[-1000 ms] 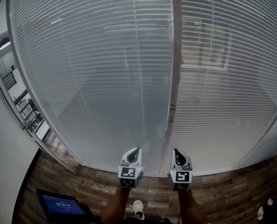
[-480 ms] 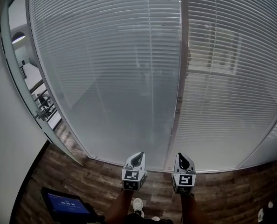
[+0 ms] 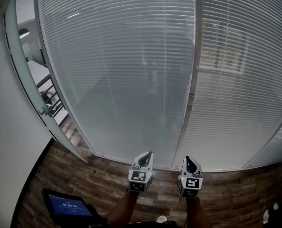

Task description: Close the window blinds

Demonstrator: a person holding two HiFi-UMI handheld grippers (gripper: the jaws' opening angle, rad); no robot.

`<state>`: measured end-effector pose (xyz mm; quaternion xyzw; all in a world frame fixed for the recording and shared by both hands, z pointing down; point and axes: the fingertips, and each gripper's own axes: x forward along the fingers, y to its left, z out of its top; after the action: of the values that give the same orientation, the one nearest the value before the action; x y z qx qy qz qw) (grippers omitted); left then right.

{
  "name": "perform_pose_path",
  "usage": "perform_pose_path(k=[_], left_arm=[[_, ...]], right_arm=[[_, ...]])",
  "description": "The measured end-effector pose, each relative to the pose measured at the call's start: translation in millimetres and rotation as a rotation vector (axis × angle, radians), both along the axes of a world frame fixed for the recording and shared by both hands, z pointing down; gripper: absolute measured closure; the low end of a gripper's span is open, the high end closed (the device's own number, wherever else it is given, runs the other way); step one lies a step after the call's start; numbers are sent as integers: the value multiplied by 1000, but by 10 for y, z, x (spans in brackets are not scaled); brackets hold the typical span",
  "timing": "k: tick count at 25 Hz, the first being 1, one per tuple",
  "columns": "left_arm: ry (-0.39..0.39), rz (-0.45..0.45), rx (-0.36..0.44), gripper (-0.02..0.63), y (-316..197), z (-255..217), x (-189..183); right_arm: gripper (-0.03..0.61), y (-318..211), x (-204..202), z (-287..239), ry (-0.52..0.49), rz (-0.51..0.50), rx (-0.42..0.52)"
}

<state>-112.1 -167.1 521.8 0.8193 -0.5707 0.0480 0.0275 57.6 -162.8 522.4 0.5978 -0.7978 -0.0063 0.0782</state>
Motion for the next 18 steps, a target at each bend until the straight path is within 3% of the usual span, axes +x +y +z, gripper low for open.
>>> perform_pose_path(k=[10, 18], left_arm=[[18, 13, 5, 620, 425, -32, -312], [14, 77, 12, 620, 787, -3, -378]], right_arm=[[575, 453, -273, -27, 13, 31, 15], [574, 862, -469, 22, 19, 55, 11]])
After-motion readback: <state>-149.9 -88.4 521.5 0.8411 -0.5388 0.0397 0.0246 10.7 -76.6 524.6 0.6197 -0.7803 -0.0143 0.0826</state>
